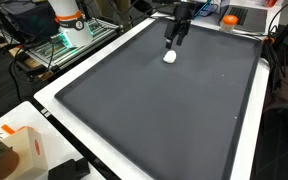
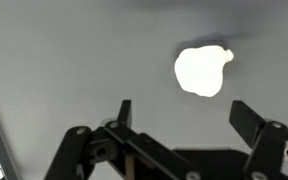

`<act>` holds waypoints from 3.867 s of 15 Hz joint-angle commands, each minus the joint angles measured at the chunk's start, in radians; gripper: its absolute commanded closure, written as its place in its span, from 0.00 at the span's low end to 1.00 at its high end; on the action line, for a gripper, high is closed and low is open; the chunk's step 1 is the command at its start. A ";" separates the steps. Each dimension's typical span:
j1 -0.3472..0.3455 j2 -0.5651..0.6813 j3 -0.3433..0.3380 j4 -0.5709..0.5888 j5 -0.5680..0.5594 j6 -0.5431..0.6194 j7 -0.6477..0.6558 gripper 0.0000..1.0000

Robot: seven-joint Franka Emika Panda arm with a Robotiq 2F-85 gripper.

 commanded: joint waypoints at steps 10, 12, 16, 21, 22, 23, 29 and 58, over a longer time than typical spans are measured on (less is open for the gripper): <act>-0.063 -0.183 0.133 -0.064 0.062 -0.209 -0.007 0.00; -0.072 -0.093 0.147 0.099 0.152 -0.336 -0.062 0.00; -0.091 0.037 0.129 0.345 0.230 -0.601 -0.116 0.00; -0.147 0.264 0.130 0.645 0.352 -0.766 -0.325 0.00; -0.162 0.312 0.129 0.699 0.384 -0.780 -0.361 0.00; -0.176 0.360 0.128 0.751 0.417 -0.802 -0.384 0.00; -0.154 0.401 0.097 0.764 0.380 -0.792 -0.342 0.00; -0.261 0.610 0.054 0.971 0.632 -0.973 -0.234 0.00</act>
